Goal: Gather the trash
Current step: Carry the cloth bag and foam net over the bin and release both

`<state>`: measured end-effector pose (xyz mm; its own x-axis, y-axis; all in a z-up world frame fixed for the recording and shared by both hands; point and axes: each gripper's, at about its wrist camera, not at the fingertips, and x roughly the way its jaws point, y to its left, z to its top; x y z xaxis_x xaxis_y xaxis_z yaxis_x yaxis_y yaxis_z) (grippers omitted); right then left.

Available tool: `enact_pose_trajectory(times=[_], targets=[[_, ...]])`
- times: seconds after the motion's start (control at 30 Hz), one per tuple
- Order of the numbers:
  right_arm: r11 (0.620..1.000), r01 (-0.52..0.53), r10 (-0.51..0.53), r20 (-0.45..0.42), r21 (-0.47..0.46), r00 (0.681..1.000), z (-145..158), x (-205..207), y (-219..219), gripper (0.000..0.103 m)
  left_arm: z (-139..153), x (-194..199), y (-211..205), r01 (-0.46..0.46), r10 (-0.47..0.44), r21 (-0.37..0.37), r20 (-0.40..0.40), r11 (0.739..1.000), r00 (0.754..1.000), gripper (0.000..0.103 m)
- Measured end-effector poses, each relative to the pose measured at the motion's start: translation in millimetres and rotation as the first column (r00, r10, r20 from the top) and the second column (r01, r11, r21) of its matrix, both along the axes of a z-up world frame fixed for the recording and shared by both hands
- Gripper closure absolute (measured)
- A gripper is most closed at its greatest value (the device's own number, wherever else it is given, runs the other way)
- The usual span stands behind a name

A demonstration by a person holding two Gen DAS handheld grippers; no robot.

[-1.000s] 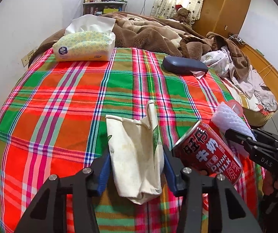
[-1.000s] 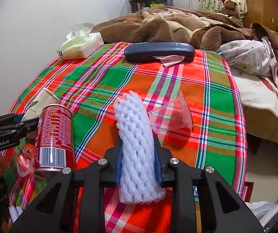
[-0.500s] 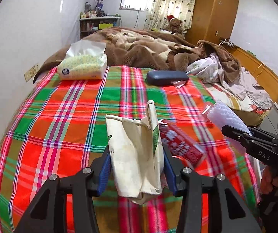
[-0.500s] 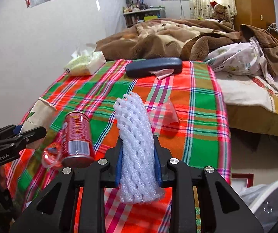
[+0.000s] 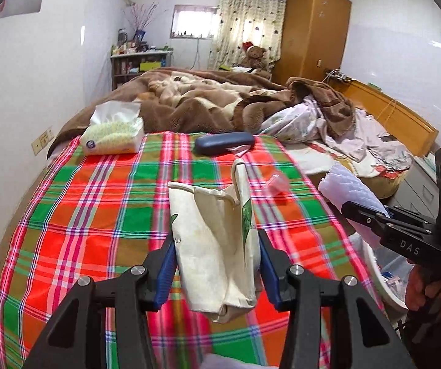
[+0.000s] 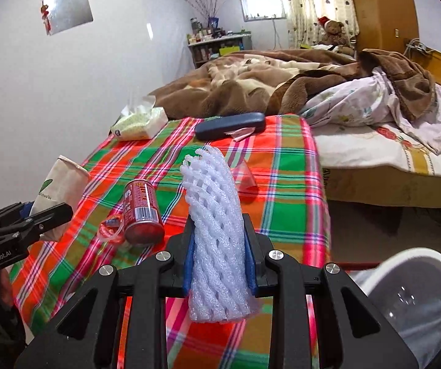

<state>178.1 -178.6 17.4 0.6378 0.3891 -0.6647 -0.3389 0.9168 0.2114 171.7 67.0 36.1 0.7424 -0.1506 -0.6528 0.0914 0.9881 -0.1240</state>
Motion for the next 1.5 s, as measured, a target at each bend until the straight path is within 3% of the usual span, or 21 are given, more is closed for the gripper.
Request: enact_pose_trajectory(times=[0.4,0.8,1.2,1.5], targets=[[0.992,0.126,-0.127,0.055,0.026,0.990,10,-39,-53,0.076,13,-29,-70,0.144,-0.144,0.011,0.043,0.990,0.989,0.054],[0.963,0.268,-0.269,0.066,0.026,0.961,13,-72,-106,0.076,16,-46,-149,0.295,-0.296,0.020,0.055,0.955,0.954,0.054],[0.898,0.440,-0.440,0.018,0.009,0.898,-7,-93,-162,0.076,-4,-49,-231,0.439,-0.439,0.024,0.004,0.898,0.898,0.054],[0.847,0.527,-0.530,-0.033,-0.069,0.848,-28,-97,-189,0.076,-26,-43,-281,0.512,-0.510,0.018,-0.046,0.859,0.859,0.053]])
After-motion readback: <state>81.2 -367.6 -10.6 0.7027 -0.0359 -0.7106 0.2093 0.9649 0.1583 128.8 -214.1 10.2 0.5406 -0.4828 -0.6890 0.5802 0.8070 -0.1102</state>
